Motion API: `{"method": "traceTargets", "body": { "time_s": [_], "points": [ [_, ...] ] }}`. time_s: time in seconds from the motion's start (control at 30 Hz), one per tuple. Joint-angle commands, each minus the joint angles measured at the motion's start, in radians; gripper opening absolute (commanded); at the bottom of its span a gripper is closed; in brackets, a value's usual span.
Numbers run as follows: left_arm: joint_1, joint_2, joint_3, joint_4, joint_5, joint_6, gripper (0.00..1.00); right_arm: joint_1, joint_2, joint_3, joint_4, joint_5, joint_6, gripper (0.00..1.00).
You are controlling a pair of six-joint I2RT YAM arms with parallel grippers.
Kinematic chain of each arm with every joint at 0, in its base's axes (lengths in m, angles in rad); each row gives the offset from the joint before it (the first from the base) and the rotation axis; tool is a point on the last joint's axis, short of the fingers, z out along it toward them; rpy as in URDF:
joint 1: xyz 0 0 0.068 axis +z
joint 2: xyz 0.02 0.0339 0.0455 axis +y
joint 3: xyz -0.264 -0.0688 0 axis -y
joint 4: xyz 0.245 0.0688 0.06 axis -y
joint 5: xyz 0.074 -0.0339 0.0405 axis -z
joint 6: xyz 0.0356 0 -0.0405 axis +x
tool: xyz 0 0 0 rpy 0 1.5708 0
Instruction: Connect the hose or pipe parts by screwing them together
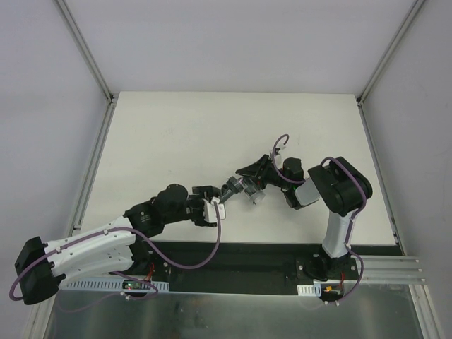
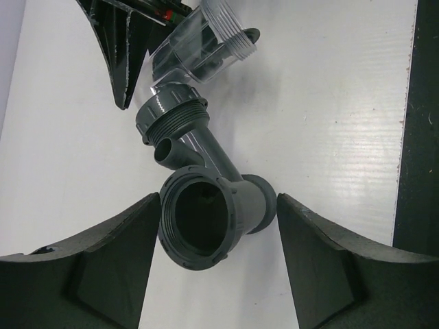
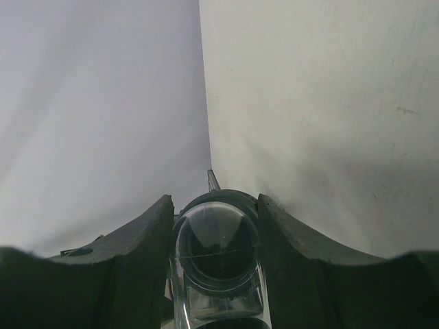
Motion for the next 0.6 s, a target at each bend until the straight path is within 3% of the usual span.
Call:
{"method": "traceTargets", "body": {
  "time_s": [0.0, 0.23, 0.47, 0.57],
  "points": [
    [0.011, -0.025, 0.034, 0.039, -0.032, -0.171, 0.67, -0.006, 0.0, 0.014, 0.252, -0.009, -0.015, 0.01],
    [0.039, -0.045, 0.153, -0.063, -0.323, -0.576, 0.75, -0.006, 0.005, 0.01, 0.252, -0.012, -0.022, 0.01],
    [0.074, -0.022, 0.186, -0.114, -0.239, -0.671, 0.71, -0.006, -0.001, 0.008, 0.252, -0.004, -0.013, 0.01],
    [0.083, 0.03, 0.227, -0.181, -0.297, -0.727, 0.7, -0.005, -0.003, 0.013, 0.252, -0.001, -0.004, 0.01]
  ]
}}
